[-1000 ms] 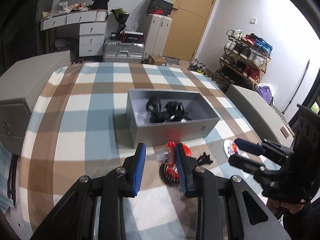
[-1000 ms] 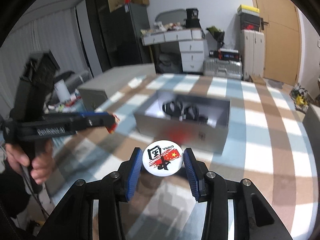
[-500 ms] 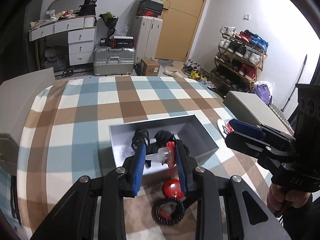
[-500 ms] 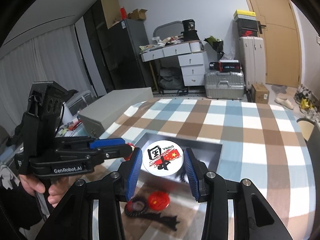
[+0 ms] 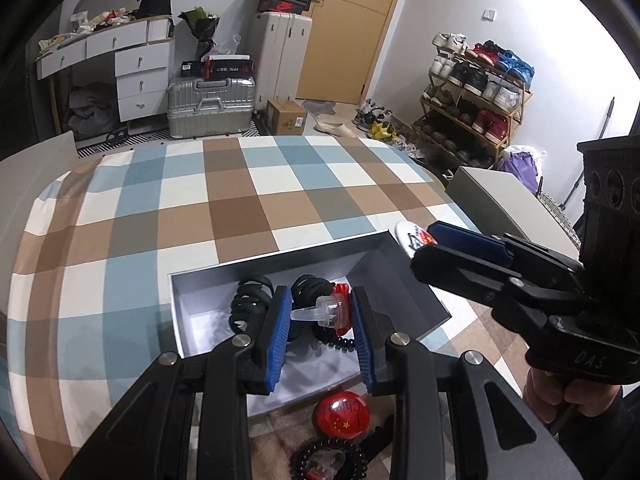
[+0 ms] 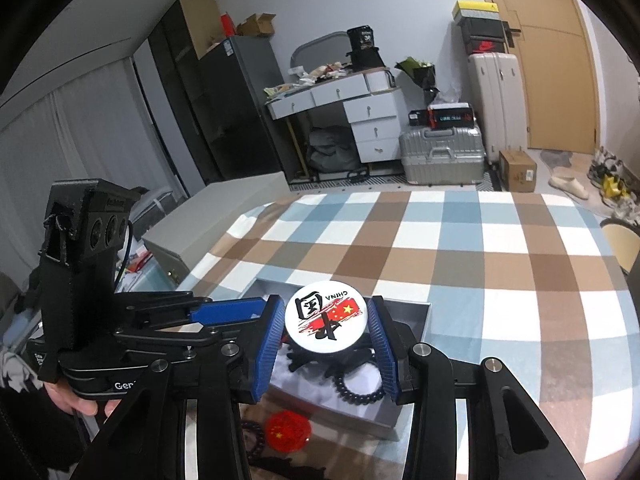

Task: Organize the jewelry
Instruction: 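Carry the white badge and ring charm over the box and release both, then withdraw both tools and lower the left tool to the black beaded bracelet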

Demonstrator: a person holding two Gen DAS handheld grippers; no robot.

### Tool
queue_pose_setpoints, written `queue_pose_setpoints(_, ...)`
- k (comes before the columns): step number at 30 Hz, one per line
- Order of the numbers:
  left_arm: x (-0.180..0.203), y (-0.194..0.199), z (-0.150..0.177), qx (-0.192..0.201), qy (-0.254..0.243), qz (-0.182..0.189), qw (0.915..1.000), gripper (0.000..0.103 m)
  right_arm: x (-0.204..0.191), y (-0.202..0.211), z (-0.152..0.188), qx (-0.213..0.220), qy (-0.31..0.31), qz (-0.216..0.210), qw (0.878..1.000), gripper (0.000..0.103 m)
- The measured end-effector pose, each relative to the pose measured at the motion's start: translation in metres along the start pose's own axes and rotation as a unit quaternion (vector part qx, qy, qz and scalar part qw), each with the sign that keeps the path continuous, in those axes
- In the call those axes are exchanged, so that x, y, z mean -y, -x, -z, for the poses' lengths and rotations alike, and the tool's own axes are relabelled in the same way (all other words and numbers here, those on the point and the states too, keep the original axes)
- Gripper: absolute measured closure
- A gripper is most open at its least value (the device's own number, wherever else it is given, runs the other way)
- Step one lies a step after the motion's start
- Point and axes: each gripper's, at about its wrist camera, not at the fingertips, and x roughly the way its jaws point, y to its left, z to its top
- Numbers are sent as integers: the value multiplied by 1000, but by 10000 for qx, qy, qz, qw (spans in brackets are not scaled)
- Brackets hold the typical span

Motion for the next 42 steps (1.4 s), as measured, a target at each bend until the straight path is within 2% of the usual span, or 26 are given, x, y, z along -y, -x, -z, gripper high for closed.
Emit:
queue_pose_setpoints(8,-3,-6,0,-30,122,-73,9999,79,9,-12,2,-147,-63,83,9998,61)
queue_pose_setpoints(15,-4,-11,0,-89,134,-92,9998,79,22,-21,9,-235,-370,101,9990,61)
queue_pose_setpoints(23,-6,-16,-1,-177,135,-219,9995,77,18,-22,7,-202,-318,111,9992,59)
queue_pose_setpoints(25,-5,-16,-1,-194,98,-283,9994,70,18,-22,7,-196,-351,95,9991,55)
queue_pose_setpoints(26,-4,-15,-1,-190,96,-276,9994,56,19,-20,7,-165,-387,97,9991,47)
queue_pose_setpoints(27,-5,-13,0,-163,111,-256,9995,42,20,-18,8,-130,-428,83,9990,46)
queue_pose_setpoints(30,-7,-4,1,1,142,-215,9997,40,20,-9,9,-36,-471,56,9989,44)
queue_pose_setpoints(37,-5,14,10,114,109,-454,9988,40,13,17,16,200,-474,100,9986,39)
queue_pose_setpoints(42,-10,29,20,218,255,-569,9978,40,2,37,26,359,-413,157,9984,30)
